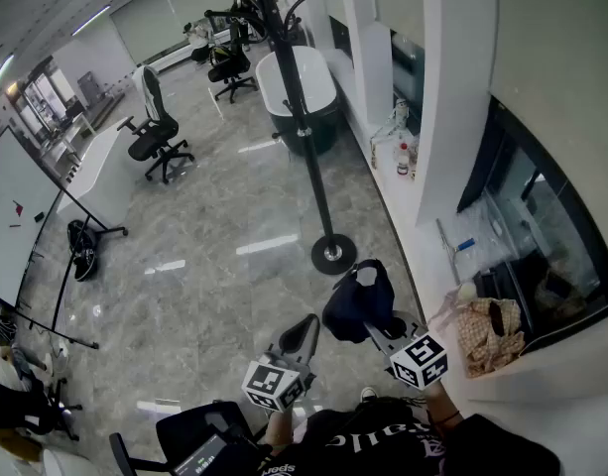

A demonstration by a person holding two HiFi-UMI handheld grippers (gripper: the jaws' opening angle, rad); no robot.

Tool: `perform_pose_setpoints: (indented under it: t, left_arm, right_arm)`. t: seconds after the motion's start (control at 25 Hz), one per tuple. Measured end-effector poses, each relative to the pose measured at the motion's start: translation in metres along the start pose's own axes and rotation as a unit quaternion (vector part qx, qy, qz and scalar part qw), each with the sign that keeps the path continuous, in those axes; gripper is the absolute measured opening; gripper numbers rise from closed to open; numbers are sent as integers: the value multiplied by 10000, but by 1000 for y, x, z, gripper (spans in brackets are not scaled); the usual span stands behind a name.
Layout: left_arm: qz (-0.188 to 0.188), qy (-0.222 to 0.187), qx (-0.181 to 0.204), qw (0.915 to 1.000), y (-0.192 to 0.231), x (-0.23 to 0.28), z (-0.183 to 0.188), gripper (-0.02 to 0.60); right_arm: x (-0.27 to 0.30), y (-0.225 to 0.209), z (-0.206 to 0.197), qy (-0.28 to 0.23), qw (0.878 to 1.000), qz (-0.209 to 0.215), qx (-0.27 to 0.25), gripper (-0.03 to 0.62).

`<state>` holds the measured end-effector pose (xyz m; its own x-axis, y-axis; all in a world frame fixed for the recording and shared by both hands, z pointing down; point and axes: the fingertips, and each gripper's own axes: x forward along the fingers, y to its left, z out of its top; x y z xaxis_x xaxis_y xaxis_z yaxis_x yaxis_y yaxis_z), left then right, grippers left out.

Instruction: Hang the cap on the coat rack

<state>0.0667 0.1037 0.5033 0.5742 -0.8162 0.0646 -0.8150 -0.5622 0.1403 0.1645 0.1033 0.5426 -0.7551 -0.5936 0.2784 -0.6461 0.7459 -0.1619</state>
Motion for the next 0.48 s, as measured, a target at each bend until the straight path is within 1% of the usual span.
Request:
perform_pose_setpoints:
  t: [0.16,0.32,0.48]
  left_arm:
    - [62,4,-29,10000,2,11,-5,5]
    - [124,39,-143,9998,0,16,-11,5]
    - [197,91,-127,9997,8,24,-12,5]
  right_arm:
    - [6,-9,0,12,9999,127,-10,37]
    - [10,-17,-3,74,9997,229,-20,37]
    - [21,-30,-3,117,9995,289,15,37]
